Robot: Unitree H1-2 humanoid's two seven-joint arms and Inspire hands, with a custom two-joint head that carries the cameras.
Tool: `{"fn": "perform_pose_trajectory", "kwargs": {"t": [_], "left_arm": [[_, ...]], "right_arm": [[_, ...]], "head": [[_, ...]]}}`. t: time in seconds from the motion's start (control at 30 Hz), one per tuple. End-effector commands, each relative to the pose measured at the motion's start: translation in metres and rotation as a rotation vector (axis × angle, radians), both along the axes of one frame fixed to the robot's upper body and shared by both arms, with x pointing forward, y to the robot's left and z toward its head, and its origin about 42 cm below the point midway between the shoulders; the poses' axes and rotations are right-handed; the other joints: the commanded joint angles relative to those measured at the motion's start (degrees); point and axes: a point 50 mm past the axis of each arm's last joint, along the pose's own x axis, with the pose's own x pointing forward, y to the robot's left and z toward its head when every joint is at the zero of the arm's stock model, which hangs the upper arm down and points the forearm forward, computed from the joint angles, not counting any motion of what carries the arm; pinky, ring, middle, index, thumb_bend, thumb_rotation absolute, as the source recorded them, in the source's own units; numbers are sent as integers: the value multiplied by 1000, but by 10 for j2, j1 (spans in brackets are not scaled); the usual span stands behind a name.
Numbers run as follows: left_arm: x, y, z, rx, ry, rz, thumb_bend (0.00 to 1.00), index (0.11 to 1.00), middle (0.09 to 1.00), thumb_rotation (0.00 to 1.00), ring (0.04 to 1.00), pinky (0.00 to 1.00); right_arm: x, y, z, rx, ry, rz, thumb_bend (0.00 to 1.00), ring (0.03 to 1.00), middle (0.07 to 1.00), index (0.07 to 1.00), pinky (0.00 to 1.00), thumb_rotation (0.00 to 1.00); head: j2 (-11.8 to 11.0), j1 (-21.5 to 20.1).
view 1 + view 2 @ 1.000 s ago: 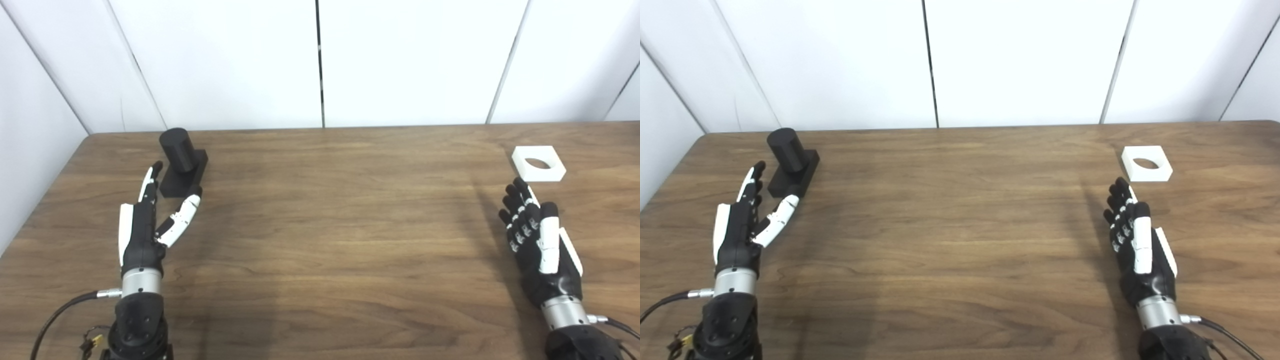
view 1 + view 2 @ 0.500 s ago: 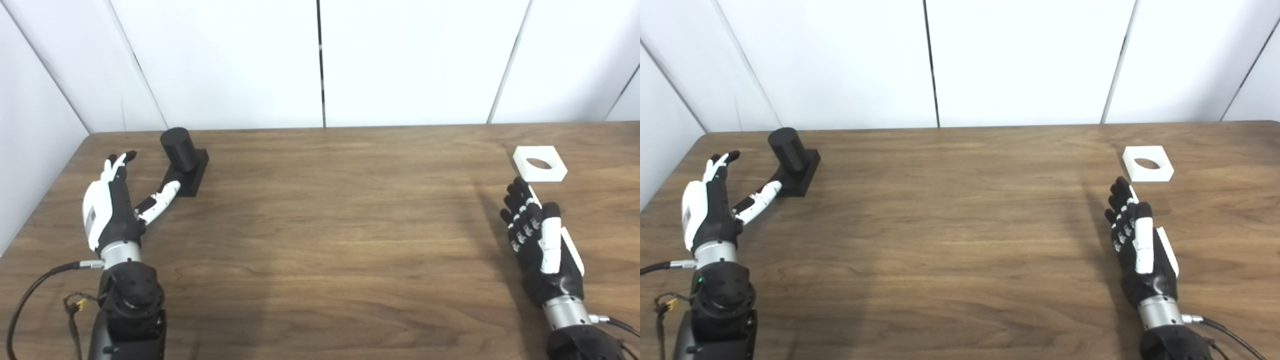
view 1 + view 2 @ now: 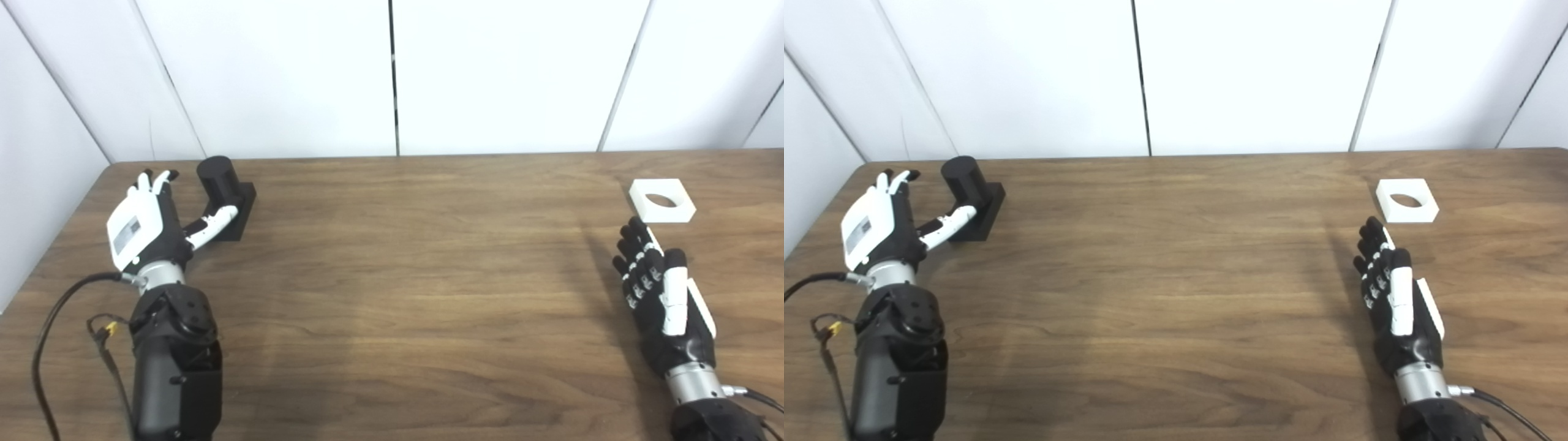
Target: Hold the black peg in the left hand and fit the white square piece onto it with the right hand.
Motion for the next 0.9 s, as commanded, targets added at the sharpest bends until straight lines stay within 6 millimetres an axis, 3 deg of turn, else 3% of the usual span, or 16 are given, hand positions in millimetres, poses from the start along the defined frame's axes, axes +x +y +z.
{"fn": "perform_pose_trajectory", "kwargs": {"t": [0.0,0.2,0.37,0.87], "left_arm": [[12,-1,26,44,-45,9,894,894,1000,656,1000,1000],[17,-16,25,33,7,-31,931,880,1000,703,1000,1000],[20,-23,18,54,39,-5,881,870,1000,698,1000,1000],[33,-16,9,172,77,55,867,875,1000,691,1000,1000]], "right_arm": [[0,0,1,-9,-33,2,692,1000,981,972,1000,1000],[0,2,-1,-1,-29,-1,691,1000,978,963,1000,1000],[0,-4,-3,-5,-33,5,703,1000,984,965,1000,1000],[-3,-15,-6,-4,-36,15,705,1000,977,963,1000,1000]], "head": [[1,1],[2,1],[2,5],[4,19]]}}
